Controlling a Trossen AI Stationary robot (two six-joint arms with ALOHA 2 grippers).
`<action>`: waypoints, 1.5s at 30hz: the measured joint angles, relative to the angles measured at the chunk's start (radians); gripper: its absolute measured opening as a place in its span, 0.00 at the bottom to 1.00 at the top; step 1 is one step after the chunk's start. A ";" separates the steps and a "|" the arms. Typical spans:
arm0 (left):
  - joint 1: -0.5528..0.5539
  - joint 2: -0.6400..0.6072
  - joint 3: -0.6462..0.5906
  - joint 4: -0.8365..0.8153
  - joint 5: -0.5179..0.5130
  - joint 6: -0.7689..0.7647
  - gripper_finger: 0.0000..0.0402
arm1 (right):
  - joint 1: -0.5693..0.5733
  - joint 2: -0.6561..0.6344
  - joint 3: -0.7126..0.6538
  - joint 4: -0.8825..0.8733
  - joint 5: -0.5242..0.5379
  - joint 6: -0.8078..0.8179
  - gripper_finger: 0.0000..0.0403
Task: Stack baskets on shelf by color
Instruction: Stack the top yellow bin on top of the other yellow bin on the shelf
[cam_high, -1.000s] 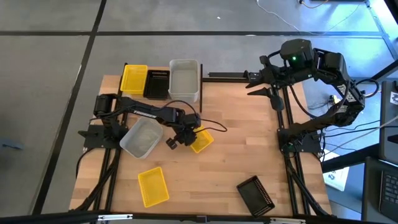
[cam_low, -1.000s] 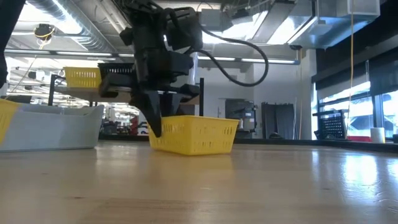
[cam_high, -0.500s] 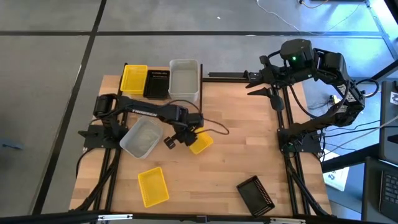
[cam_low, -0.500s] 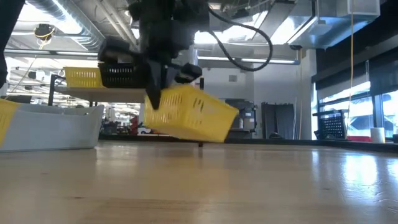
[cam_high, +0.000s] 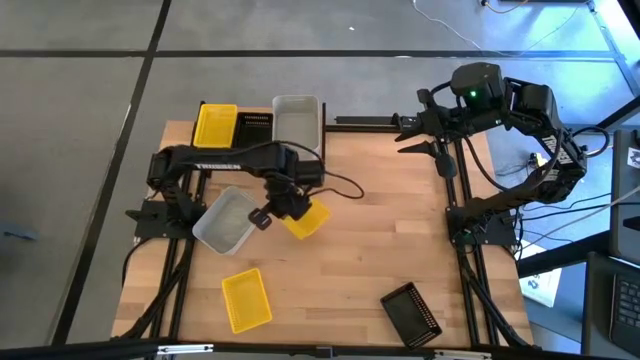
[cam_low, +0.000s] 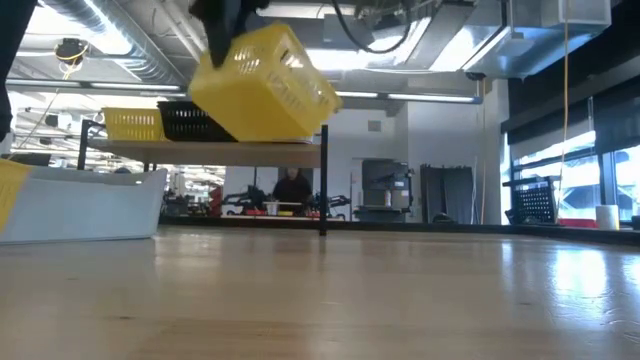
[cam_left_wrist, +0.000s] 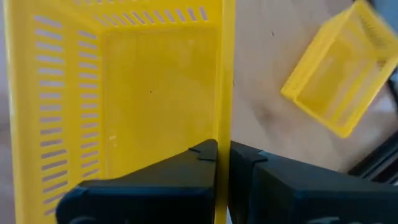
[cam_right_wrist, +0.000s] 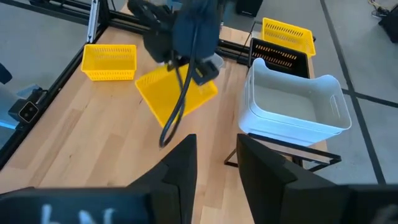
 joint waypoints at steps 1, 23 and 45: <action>0.000 0.000 0.020 -0.019 0.000 -0.033 0.00 | 0.000 0.000 0.000 0.000 0.000 0.001 0.28; 0.036 -0.217 0.328 -0.145 -0.783 -1.365 0.00 | 0.000 0.044 0.000 0.089 0.392 0.029 0.28; 0.666 -0.248 0.103 -0.152 -0.565 -1.364 0.00 | 0.000 0.144 0.000 0.141 0.393 0.026 0.28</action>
